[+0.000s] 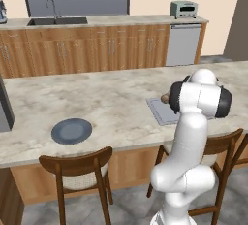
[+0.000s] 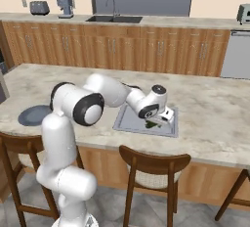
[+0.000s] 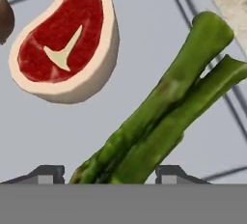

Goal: Create a steak meal by picking up the steak and asparagus from the tray and placing them on the plate. Leave the onion on the tray.

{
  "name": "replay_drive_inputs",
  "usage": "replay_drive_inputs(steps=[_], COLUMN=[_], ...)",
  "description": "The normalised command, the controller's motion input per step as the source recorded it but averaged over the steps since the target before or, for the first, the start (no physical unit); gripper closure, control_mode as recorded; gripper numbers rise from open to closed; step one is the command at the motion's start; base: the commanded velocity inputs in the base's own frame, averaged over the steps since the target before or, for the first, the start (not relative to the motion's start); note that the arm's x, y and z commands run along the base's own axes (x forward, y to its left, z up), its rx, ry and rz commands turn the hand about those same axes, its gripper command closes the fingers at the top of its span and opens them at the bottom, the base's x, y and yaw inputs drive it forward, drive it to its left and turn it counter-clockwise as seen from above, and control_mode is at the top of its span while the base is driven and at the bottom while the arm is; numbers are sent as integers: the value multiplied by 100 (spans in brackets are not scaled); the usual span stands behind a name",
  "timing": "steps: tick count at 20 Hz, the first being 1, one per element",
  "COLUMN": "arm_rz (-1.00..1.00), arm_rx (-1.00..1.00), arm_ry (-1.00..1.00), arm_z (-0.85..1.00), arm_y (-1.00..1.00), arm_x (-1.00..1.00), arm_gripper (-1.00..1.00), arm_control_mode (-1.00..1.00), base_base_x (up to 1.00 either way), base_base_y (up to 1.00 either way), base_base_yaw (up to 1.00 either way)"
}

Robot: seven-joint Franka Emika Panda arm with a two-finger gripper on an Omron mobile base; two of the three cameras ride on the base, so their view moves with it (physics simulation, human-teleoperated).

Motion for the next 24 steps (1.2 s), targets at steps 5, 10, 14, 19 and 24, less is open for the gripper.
replay_drive_inputs(steps=[5, 10, 14, 19, 24], arm_rz=[-6, -1, 2, 12, 19], arm_rx=[1, 0, 0, 0, -1], arm_ry=[-5, -13, -11, -3, 0], arm_z=[78, 91, 82, 32, 0], arm_y=[-9, 6, 49, 96, 100], arm_x=[-35, -48, -56, -47, -24], arm_gripper=[100, 100, 100, 100, 100], arm_control_mode=[-100, -100, -100, -100, -100], base_base_x=[0, 0, 0, 0, 0], base_base_y=[0, 0, 0, 0, 0], base_base_yaw=[0, 0, 0, 0, 0])
